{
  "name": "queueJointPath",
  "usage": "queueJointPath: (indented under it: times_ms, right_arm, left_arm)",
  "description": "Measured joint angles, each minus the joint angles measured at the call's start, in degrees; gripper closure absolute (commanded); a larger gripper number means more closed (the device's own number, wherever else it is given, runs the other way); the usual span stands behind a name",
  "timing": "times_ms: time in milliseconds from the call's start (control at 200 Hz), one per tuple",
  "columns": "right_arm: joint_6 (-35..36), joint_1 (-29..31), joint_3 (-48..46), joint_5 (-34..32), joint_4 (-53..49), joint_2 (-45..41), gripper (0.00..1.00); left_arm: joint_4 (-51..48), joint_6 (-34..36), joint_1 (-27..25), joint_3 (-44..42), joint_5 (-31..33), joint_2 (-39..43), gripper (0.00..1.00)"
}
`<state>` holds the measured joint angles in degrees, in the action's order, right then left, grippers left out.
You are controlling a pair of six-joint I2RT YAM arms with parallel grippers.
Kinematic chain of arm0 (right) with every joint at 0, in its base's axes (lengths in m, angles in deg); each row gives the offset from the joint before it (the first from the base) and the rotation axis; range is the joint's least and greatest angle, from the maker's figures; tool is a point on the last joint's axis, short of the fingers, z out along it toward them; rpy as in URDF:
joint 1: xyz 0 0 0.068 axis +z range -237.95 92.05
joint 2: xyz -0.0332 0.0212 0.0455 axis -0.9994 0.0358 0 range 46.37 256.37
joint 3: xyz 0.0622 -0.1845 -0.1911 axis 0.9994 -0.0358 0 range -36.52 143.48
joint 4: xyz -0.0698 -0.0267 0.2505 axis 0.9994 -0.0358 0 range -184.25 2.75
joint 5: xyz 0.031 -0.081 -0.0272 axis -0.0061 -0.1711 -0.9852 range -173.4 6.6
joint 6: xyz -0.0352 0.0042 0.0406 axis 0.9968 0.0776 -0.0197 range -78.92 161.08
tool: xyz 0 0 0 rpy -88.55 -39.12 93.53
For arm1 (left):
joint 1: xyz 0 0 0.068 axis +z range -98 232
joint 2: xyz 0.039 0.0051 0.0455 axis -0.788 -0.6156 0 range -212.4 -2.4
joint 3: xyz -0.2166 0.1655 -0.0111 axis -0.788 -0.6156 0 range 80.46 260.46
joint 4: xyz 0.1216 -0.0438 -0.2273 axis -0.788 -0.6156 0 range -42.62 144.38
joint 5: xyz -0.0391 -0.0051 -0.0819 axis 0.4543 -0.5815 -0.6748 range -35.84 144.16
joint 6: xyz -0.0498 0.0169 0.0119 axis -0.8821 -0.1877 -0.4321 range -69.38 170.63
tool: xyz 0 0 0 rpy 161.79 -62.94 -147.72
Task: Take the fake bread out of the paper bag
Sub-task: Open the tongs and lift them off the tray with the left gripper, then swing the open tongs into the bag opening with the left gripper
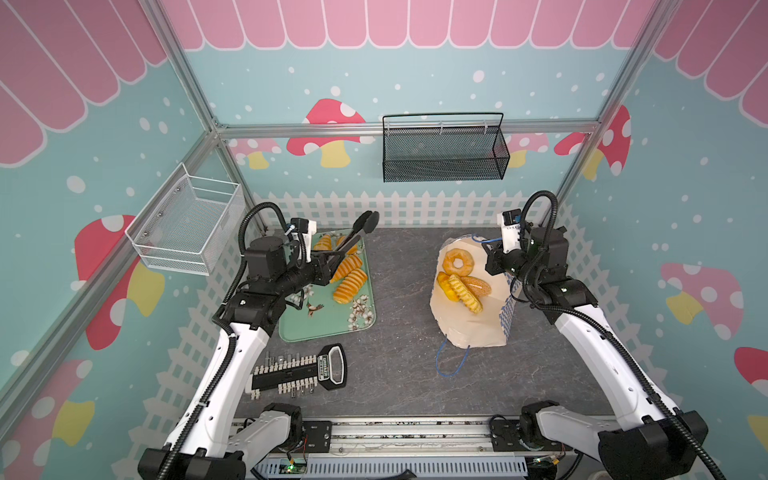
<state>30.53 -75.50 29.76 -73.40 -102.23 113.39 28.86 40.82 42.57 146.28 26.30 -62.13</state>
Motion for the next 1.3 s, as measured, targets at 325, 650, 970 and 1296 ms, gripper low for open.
queueJointPath:
  times_ms: [325, 650, 970, 1296]
  right_arm:
    - [1.79, 0.0, 0.13, -0.59, -2.34, -1.46, 1.0]
    - [3.65, 0.0, 0.13, -0.55, -4.59, -2.78, 1.0]
    - [5.64, 0.0, 0.24, 0.46, -6.38, -3.28, 1.0]
    - [8.17, 0.0, 1.14, 2.08, -8.41, -3.26, 1.0]
  left_arm:
    - [-3.5, 18.08, -20.96, 2.23, 5.14, 4.33, 1.0]
    - [-6.99, 41.88, -42.6, 2.23, 19.61, 1.38, 1.0]
    - [-9.27, 58.45, -51.78, 3.82, 34.27, -10.78, 1.0]
    - [-5.03, 75.54, -54.34, 5.38, 44.89, -20.52, 0.93]
